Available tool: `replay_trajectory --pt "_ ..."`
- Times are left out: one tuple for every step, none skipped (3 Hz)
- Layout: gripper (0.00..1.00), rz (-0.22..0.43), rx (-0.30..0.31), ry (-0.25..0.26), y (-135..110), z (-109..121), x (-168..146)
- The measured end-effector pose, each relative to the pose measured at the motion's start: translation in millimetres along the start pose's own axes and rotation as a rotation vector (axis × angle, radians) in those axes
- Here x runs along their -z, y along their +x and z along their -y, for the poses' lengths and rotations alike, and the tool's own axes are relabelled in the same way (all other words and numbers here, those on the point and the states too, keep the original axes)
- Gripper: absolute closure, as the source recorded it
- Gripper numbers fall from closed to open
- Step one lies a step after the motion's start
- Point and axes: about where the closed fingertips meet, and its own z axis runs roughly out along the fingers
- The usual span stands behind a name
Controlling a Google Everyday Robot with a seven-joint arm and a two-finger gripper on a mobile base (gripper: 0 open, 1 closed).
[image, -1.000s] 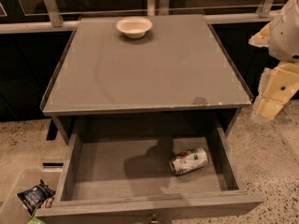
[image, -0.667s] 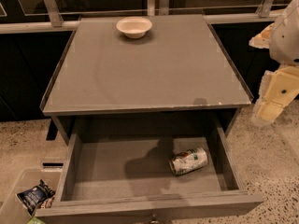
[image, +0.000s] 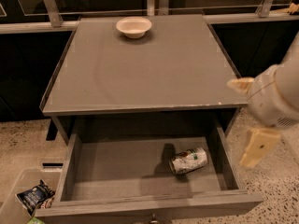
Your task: Pick 7up can from top drawer and place on counter
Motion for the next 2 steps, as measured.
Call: replay_trajectory --pt "0.0 0.056 0.021 -0.074 6.4 -35.6 -94.1" --pt "0.0 0.139 -0.016 -0.181 15.8 -81.9 -198.4"
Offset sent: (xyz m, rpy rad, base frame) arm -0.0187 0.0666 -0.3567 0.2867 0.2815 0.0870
